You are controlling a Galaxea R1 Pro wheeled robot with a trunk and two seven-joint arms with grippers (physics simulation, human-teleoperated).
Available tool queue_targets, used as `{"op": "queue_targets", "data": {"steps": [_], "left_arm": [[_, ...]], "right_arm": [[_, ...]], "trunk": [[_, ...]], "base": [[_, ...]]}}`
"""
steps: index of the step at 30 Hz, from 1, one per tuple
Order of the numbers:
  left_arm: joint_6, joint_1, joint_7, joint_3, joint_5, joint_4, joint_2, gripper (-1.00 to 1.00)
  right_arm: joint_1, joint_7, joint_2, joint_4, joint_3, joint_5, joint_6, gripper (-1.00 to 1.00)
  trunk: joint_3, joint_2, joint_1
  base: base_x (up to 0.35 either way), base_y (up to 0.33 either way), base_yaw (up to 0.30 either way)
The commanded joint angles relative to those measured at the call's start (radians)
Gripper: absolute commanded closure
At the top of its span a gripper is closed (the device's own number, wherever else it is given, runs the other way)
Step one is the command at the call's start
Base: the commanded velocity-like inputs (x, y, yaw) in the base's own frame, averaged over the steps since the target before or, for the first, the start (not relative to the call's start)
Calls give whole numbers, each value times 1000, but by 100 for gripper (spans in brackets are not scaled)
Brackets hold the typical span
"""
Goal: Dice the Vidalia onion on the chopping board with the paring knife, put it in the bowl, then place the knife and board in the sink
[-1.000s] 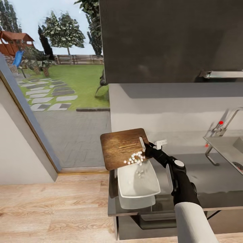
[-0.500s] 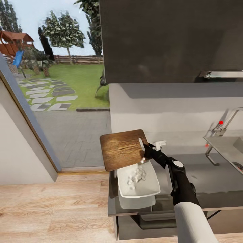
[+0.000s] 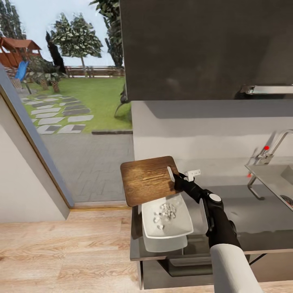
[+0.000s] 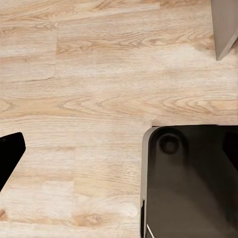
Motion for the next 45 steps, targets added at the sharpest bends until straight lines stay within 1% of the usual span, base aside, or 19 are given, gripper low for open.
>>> {"op": "queue_targets", "data": {"steps": [1, 12, 14, 16, 21, 22, 23, 24, 25, 26, 27, 28, 29, 30, 31, 32, 36, 45], "left_arm": [[-1, 0, 3, -9, 10, -2, 1, -100], [-1, 0, 3, -9, 10, -2, 1, -100], [-1, 0, 3, -9, 10, -2, 1, -100], [-1, 0, 3, -9, 10, -2, 1, -100], [-1, 0, 3, -9, 10, -2, 1, -100], [-1, 0, 3, -9, 10, -2, 1, -100], [-1, 0, 3, -9, 10, -2, 1, -100], [-1, 0, 3, -9, 10, -2, 1, -100], [-1, 0, 3, -9, 10, -2, 1, -100], [-1, 0, 3, -9, 10, -2, 1, -100], [-1, 0, 3, -9, 10, -2, 1, -100], [-1, 0, 3, -9, 10, -2, 1, -100], [-1, 0, 3, -9, 10, -2, 1, -100], [-1, 0, 3, -9, 10, -2, 1, -100], [-1, 0, 3, -9, 10, -2, 1, -100], [-1, 0, 3, -9, 10, -2, 1, -100], [-1, 0, 3, -9, 10, -2, 1, -100], [-1, 0, 3, -9, 10, -2, 1, -100]], "right_arm": [[-1, 9, 2, -2, -4, 4, 6, 100], [-1, 4, 2, -8, -3, 6, 13, 100], [-1, -4, 2, -21, 1, 9, 38, 100], [-1, -6, 2, -50, 2, 10, 88, 100], [-1, -8, 2, -156, 3, 11, 220, 100], [-1, -8, 2, -170, 3, 12, 254, 100], [-1, -8, 2, -192, 2, 15, 314, 100], [-1, -8, 2, -210, 2, 17, 354, 100], [-1, -9, 2, -240, 2, 24, 403, 100], [-1, -9, 2, -257, 2, 30, 428, 100], [-1, -10, 2, -272, 1, 45, 457, 100], [-1, -11, 2, -276, 1, 53, 465, 100], [-1, -24, -1, -283, -1, 85, 487, 100], [-1, -40, -2, -285, -3, 110, 496, 100], [-1, -75, -2, -290, -5, 148, 505, 100], [-1, -88, -3, -295, -6, 157, 508, 100], [-1, -111, 0, -326, -6, 172, 513, 100], [-1, -114, 0, -340, -4, 174, 514, 100]], "trunk": [[-2, -2, 1], [-2, -2, 1], [-2, -2, 1], [-2, -2, 1], [-2, -2, 1], [-2, -2, 1], [-2, -2, 1], [-2, -2, 1], [-2, -2, 1], [-2, -2, 1], [-2, -2, 1], [-2, -2, 1], [-2, -2, 1], [-2, -2, 1], [-2, -2, 1], [-2, -2, 1], [-2, -2, 1], [-2, -2, 1]], "base": [[0, 0, 0], [0, 0, 0], [0, 0, 0], [0, 0, 0], [0, 0, 0], [0, 0, 0], [0, 0, 0], [0, 0, 0], [0, 0, 0], [0, 0, 0], [0, -25, 0], [0, -54, 0], [0, -168, 0], [0, -224, 0], [0, -284, 0], [0, -299, 0], [0, -314, 0], [0, -325, 0]]}}
